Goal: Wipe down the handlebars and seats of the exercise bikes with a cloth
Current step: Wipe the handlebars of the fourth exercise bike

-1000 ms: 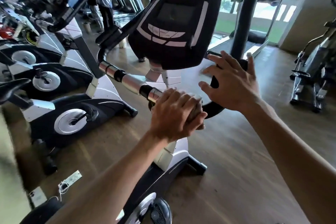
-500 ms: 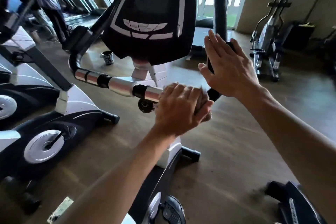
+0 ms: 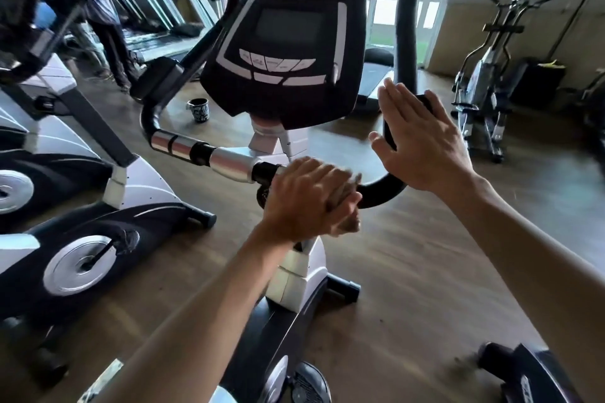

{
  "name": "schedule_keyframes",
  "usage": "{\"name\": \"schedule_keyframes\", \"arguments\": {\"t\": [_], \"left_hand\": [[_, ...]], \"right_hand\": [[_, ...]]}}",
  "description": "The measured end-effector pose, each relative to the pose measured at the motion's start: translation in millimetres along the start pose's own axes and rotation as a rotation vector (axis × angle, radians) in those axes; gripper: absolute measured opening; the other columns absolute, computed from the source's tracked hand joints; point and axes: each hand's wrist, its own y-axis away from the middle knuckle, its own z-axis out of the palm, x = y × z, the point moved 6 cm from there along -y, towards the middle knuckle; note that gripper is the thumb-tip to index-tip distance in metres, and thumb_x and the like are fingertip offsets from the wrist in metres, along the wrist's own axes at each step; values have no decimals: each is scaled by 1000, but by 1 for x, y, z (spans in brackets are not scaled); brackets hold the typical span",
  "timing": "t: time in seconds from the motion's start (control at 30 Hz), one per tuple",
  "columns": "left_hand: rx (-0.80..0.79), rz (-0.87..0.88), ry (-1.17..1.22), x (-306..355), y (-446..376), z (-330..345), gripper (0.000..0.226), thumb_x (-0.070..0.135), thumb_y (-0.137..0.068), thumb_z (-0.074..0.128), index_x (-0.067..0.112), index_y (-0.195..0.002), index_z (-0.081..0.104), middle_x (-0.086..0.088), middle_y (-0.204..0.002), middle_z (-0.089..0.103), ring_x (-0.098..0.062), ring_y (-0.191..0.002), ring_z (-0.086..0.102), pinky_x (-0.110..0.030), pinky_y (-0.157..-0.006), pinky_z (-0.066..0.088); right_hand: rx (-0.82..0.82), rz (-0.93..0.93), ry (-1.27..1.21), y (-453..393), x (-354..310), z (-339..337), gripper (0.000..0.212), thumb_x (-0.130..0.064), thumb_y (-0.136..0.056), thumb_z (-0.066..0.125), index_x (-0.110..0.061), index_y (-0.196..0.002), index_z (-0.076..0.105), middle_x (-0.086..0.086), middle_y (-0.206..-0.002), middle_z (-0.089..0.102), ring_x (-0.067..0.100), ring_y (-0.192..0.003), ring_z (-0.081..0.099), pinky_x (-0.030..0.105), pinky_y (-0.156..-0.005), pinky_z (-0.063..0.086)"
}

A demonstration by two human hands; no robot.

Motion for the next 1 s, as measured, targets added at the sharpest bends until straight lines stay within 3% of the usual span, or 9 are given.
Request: {"name": "schedule_keyframes", "arguments": {"t": [0.1, 0.2, 0.27, 0.37, 0.5, 0.6, 0.73, 0.87, 1.0], "left_hand": [[8, -170, -16, -46, 7, -13, 37, 48, -97, 50, 22, -94, 77, 2, -86, 74, -23, -84, 68, -34, -79, 46], [-71, -383, -63, -45, 4, -14, 47, 52, -96, 40, 20, -80, 71, 1, -80, 72, -23, -81, 65, -35, -83, 44], [-103, -379, -102, -16, -2, -8, 51, 55, -96, 37, 21, -78, 71, 3, -79, 72, -21, -81, 65, -35, -90, 39], [-111, -286, -76, 17, -4, 1, 46, 56, -95, 43, 23, -92, 75, 3, -90, 76, -20, -91, 66, -38, -98, 40], [-107, -177, -23, -10, -4, -6, 43, 55, -94, 47, 25, -91, 78, 4, -86, 76, -21, -84, 70, -34, -81, 49], [-97, -258, -17, -42, -1, -12, 47, 55, -95, 43, 24, -89, 78, 3, -87, 76, -23, -84, 69, -33, -76, 47], [-144, -498, -108, -32, 1, -9, 47, 55, -95, 39, 22, -77, 69, 4, -80, 70, -20, -81, 60, -38, -88, 42], [-106, -309, -133, 13, -6, -4, 45, 54, -93, 43, 23, -81, 73, 3, -81, 73, -22, -83, 66, -39, -92, 35], [-170, -91, -15, -15, -2, -2, 44, 56, -95, 46, 24, -98, 76, 3, -92, 76, -22, -90, 70, -37, -89, 45]], "right_hand": [[12, 23, 18, 0, -2, 2, 77, -54, -97, 23, -17, -164, 11, -3, -172, 6, 10, -157, 4, 39, -128, -2], [13, 48, 35, -2, -4, 3, 76, -50, -96, 23, -16, -164, 12, -1, -172, 7, 13, -158, 6, 42, -129, 1], [17, 56, 44, -1, -7, 3, 75, -46, -97, 24, -14, -164, 12, 2, -172, 8, 15, -158, 7, 41, -128, 2], [6, 56, 31, 1, -7, 3, 71, -43, -104, 30, -12, -164, 9, 3, -172, 5, 17, -158, 5, 38, -128, 2], [24, 55, 13, 8, -10, 3, 69, -43, -106, 29, -11, -164, 7, 5, -172, 3, 17, -158, 5, 36, -128, 4], [45, 68, 9, 13, -14, 3, 68, -38, -106, 32, -9, -163, 9, 7, -171, 6, 20, -158, 7, 38, -128, 7], [92, 133, -3, 12, -19, 6, 66, -29, -104, 35, -8, -163, 13, 8, -171, 9, 21, -158, 9, 38, -128, 7], [109, 141, -18, 14, -21, 6, 65, -27, -105, 36, -6, -162, 13, 10, -170, 10, 22, -158, 9, 37, -128, 6], [94, 148, -71, 30, -33, 2, 71, -31, -104, 43, -7, -162, 11, 9, -171, 1, 20, -158, 1, 33, -127, -1]]}}
